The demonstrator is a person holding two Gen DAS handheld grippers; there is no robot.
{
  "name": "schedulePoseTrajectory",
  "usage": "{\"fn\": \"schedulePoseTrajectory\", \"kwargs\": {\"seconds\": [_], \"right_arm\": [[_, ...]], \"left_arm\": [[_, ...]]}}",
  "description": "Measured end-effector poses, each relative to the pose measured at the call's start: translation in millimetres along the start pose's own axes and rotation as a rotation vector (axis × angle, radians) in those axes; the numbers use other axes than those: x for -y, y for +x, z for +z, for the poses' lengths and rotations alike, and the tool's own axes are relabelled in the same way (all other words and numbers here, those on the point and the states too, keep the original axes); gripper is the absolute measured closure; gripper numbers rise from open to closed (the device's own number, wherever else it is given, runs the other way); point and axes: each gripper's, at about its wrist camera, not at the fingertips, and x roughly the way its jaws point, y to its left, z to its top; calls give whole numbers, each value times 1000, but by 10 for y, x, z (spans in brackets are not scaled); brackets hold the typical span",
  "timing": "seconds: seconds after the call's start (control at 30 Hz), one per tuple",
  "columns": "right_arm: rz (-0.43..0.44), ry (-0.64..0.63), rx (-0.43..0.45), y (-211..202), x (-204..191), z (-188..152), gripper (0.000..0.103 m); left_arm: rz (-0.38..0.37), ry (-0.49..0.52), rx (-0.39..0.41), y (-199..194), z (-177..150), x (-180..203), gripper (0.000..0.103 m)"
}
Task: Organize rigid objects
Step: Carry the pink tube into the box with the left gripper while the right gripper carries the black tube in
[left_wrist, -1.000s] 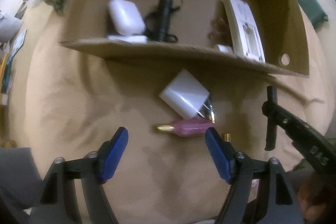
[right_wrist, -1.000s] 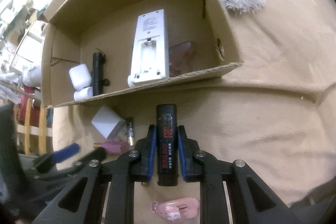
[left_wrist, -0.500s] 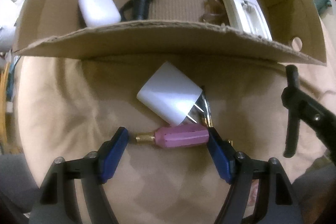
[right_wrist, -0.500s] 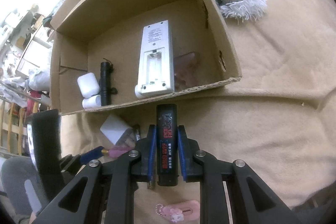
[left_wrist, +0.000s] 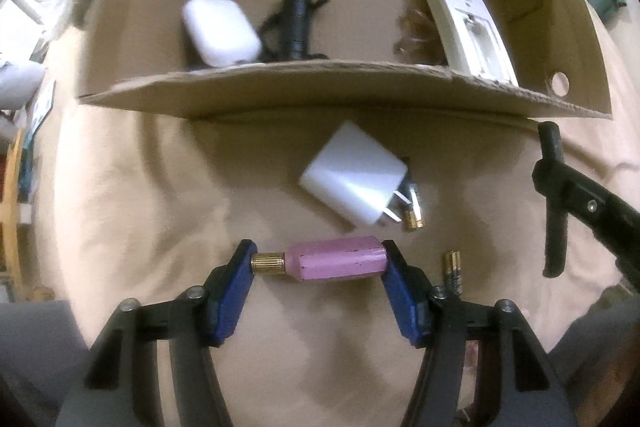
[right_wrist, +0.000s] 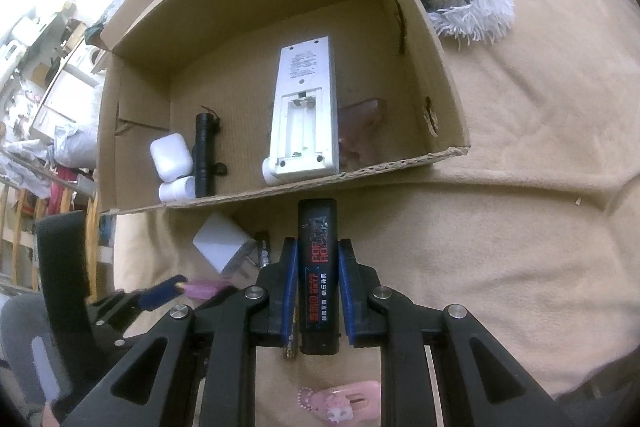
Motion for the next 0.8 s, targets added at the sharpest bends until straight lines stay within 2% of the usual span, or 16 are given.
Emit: {"fn": "schedulePoseTrajectory", "kwargs": {"seconds": [0.13,0.33,0.53,0.8], "right_arm": [[1,-3,3,-22,-38,-26,82],[42,-40,25,-167,-176,-97,82],[63,-94,115,-397,-318,-112,82],[116,-157,289,-743,-484,47,82]], "left_arm": [[31,6,18,-99,-5,-169,44],[29,-21,74,-403,-63,-437,44],[30,-29,193,-1012,-222,-669,44],[38,-30,408,-1561,73,-544,44]]}}
